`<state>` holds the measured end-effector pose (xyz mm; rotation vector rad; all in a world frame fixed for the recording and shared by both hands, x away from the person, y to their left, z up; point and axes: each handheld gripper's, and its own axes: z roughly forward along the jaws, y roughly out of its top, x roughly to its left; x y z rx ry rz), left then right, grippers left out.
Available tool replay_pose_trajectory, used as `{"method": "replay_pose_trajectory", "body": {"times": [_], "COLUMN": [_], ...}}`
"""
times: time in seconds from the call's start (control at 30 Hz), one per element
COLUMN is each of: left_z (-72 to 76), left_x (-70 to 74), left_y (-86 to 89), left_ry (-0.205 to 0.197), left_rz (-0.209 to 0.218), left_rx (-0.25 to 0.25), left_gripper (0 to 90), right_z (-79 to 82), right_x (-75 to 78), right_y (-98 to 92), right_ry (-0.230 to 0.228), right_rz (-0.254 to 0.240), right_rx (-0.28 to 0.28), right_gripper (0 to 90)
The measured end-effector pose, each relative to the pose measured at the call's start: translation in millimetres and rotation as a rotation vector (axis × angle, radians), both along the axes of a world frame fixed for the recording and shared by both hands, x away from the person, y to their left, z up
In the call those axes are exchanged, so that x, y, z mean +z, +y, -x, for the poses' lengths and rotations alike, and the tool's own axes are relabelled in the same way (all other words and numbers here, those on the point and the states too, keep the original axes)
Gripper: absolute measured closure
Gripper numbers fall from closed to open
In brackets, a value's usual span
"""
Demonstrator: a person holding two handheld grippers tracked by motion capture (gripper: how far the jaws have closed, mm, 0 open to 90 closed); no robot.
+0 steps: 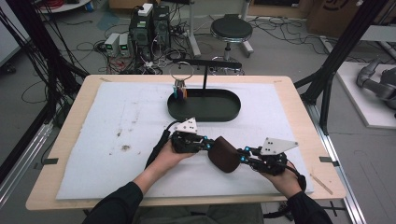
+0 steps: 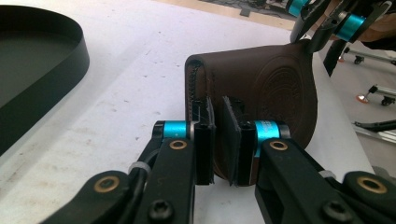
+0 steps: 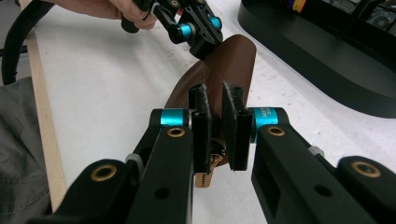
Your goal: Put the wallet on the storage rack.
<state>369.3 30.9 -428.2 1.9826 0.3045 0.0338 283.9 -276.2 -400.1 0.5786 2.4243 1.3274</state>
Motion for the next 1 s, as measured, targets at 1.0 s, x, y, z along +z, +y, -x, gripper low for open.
{"method": "replay_pose_trajectory", "body": {"times": [1.0], "left_z": [21.4], "left_x": [8.3], "left_y": [4.4], "left_ry": [-0.134], "left_rz": [0.03], "left_rx": [-0.075], "left_gripper": [88.1], "right_z": [-14.4], "right_x": [-7.0], "right_y": [-3.3], "right_ry": [0.145], "right_rz": [-0.054], "right_rx": [-0.032], "right_gripper": [51.0]}}
